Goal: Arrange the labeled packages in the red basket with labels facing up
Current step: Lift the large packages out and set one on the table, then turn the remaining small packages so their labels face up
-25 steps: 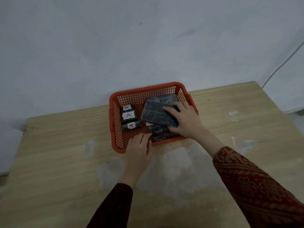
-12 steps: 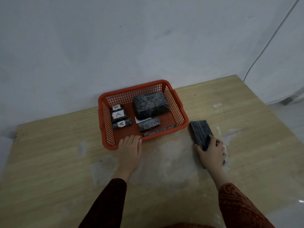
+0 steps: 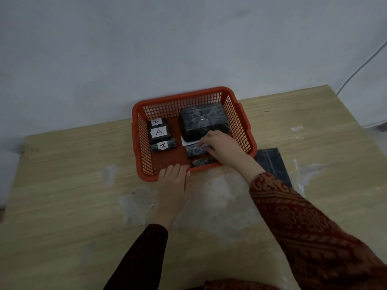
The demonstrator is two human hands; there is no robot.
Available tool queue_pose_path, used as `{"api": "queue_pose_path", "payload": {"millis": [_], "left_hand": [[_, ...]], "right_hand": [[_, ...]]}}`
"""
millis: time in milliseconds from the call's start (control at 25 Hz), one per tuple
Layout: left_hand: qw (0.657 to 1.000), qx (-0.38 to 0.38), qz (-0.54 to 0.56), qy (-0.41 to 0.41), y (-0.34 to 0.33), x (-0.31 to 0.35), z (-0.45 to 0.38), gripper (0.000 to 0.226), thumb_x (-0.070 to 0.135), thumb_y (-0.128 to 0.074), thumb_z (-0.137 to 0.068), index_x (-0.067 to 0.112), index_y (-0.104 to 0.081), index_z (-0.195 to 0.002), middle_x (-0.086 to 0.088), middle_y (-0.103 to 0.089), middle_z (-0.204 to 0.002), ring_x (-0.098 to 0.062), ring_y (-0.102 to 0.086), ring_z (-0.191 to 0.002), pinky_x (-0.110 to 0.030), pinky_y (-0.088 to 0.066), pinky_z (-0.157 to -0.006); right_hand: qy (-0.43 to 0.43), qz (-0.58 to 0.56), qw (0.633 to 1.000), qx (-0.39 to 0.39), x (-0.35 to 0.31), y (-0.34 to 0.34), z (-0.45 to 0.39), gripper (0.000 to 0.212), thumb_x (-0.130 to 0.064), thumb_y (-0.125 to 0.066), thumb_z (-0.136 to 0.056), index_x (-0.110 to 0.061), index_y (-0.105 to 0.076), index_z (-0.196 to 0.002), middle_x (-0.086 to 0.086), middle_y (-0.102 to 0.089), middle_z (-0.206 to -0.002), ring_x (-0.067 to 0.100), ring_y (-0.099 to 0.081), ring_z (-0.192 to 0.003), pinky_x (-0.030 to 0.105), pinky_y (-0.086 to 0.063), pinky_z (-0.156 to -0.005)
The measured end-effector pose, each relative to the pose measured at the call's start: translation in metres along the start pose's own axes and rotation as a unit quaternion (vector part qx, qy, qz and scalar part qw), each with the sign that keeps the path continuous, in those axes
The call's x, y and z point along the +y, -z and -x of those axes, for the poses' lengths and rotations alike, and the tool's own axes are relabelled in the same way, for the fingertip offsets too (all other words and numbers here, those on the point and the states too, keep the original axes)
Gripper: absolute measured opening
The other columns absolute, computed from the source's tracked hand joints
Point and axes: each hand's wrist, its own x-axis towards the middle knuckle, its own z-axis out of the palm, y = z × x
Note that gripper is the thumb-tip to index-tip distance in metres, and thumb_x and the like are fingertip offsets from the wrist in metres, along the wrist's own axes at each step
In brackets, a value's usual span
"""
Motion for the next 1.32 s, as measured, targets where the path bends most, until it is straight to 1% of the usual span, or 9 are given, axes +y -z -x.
{"api": "queue_pose_path", "payload": {"millis": [80, 160, 280, 440, 520, 720, 1040, 1200, 1320], "left_hand": [[1.000, 0.000, 0.006, 0.000, 0.000, 0.000, 0.000, 0.028, 0.019, -0.040, -0.096, 0.009, -0.066, -0.099, -0.004, -0.065, -0.086, -0.024, -0.057, -0.078, -0.034, -0.038, -0.071], [1.000, -0.015, 0.019, 0.000, 0.002, -0.001, -0.001, 0.027, 0.019, -0.042, -0.096, 0.010, -0.066, -0.103, -0.004, -0.065, -0.089, -0.024, -0.058, -0.081, -0.035, -0.040, -0.073], [0.997, -0.033, 0.063, 0.002, 0.009, -0.006, -0.002, 0.023, 0.018, -0.048, -0.095, 0.009, -0.064, -0.109, -0.004, -0.065, -0.098, -0.022, -0.058, -0.088, -0.033, -0.042, -0.078], [0.994, 0.017, 0.093, 0.061, 0.025, -0.033, -0.003, 0.025, 0.018, -0.047, -0.093, 0.007, -0.067, -0.103, -0.009, -0.065, -0.098, -0.021, -0.059, -0.091, -0.035, -0.047, -0.080], [0.992, 0.037, 0.088, 0.079, 0.031, -0.051, -0.005, 0.027, 0.017, -0.047, -0.093, 0.005, -0.068, -0.104, -0.012, -0.064, -0.105, -0.023, -0.059, -0.099, -0.039, -0.049, -0.085], [0.989, 0.059, 0.074, 0.117, 0.027, -0.067, -0.010, 0.034, 0.017, -0.046, -0.094, 0.002, -0.063, -0.119, -0.021, -0.046, -0.141, -0.033, -0.033, -0.139, -0.046, -0.032, -0.113], [0.974, 0.093, 0.146, 0.147, 0.014, -0.067, -0.006, 0.036, 0.014, -0.040, -0.095, 0.000, -0.061, -0.121, -0.019, -0.038, -0.148, -0.029, -0.021, -0.144, -0.026, -0.016, -0.119], [0.975, 0.083, 0.143, 0.151, 0.015, -0.068, -0.006, 0.036, 0.016, -0.039, -0.096, 0.001, -0.061, -0.120, -0.018, -0.037, -0.149, -0.030, -0.021, -0.145, -0.018, -0.016, -0.117], [0.974, 0.084, 0.142, 0.154, 0.016, -0.068, -0.006, 0.035, 0.016, -0.039, -0.095, 0.002, -0.063, -0.117, -0.017, -0.037, -0.149, -0.029, -0.022, -0.144, -0.012, -0.017, -0.114]], "right_hand": [[0.010, 0.055, 0.992, -0.110, 0.001, -0.009, -0.022, 0.032, -0.014, -0.063, -0.085, -0.020, -0.059, -0.117, 0.009, -0.055, -0.115, 0.027, -0.049, -0.110, 0.043, -0.049, -0.087], [0.016, 0.103, 0.984, -0.146, 0.000, -0.017, -0.037, 0.045, -0.016, -0.068, -0.081, -0.019, -0.050, -0.122, 0.010, -0.050, -0.119, 0.029, -0.046, -0.112, 0.041, -0.046, -0.086], [0.046, 0.146, 0.981, -0.119, -0.003, -0.026, -0.052, 0.049, -0.013, -0.067, -0.081, -0.015, -0.043, -0.123, 0.012, -0.053, -0.119, 0.031, -0.050, -0.110, 0.040, -0.044, -0.083], [0.059, -0.029, 0.984, -0.164, -0.018, -0.034, -0.060, 0.030, -0.025, -0.063, -0.087, -0.015, -0.051, -0.113, 0.012, -0.063, -0.107, 0.026, -0.060, -0.092, 0.037, -0.048, -0.072], [0.069, -0.082, 0.978, -0.177, -0.030, -0.042, -0.065, 0.027, -0.024, -0.063, -0.087, -0.012, -0.057, -0.110, 0.010, -0.059, -0.110, 0.024, -0.057, -0.097, 0.036, -0.048, -0.080], [0.067, -0.026, 0.993, -0.098, -0.045, -0.060, -0.077, 0.030, -0.025, -0.063, -0.086, -0.008, -0.051, -0.108, 0.013, -0.059, -0.110, 0.028, -0.053, -0.103, 0.038, -0.046, -0.078], [0.099, 0.071, 0.988, -0.096, -0.057, -0.069, -0.077, 0.064, -0.031, -0.075, -0.074, -0.015, -0.045, -0.129, 0.009, -0.054, -0.123, 0.028, -0.049, -0.114, 0.039, -0.041, -0.089], [-0.062, -0.181, 0.977, -0.090, -0.059, -0.066, -0.076, 0.053, -0.027, -0.080, -0.070, -0.014, -0.045, -0.108, 0.006, -0.058, -0.100, 0.020, -0.059, -0.086, 0.031, -0.047, -0.063], [-0.196, -0.383, 0.900, -0.067, -0.056, -0.064, -0.071, 0.047, -0.011, -0.077, -0.075, -0.019, -0.040, -0.103, 0.006, -0.058, -0.096, 0.009, -0.065, -0.055, 0.020, -0.054, -0.044]]}}
